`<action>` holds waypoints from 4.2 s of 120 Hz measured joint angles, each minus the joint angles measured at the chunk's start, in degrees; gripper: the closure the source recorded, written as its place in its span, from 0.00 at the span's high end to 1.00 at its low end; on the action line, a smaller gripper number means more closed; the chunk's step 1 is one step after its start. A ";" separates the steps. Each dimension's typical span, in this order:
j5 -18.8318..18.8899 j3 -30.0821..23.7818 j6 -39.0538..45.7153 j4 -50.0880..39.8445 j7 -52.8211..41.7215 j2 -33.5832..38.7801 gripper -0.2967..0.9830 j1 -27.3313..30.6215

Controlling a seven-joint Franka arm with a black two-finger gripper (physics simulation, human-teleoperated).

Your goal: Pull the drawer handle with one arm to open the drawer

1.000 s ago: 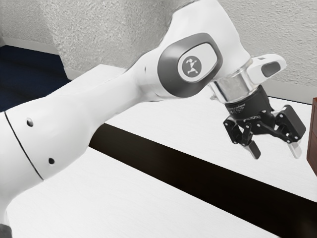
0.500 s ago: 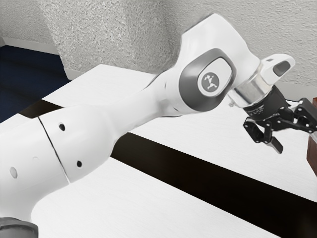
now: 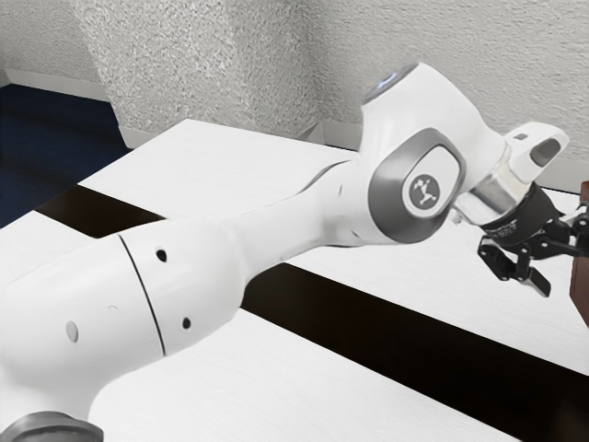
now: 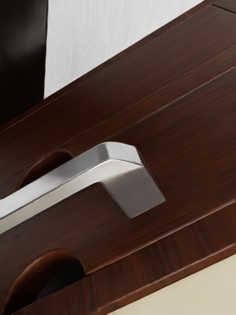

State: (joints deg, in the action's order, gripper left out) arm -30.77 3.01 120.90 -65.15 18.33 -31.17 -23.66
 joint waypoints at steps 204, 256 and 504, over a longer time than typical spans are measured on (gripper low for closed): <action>0.08 -1.86 -2.83 5.29 6.74 -4.22 0.54 0.32; 2.14 -0.29 -4.75 4.47 7.23 -2.07 0.21 -0.14; 6.17 1.79 -3.09 -29.36 13.64 23.39 0.15 0.96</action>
State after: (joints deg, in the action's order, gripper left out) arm -24.59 4.81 117.81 -94.51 31.97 -7.78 -22.70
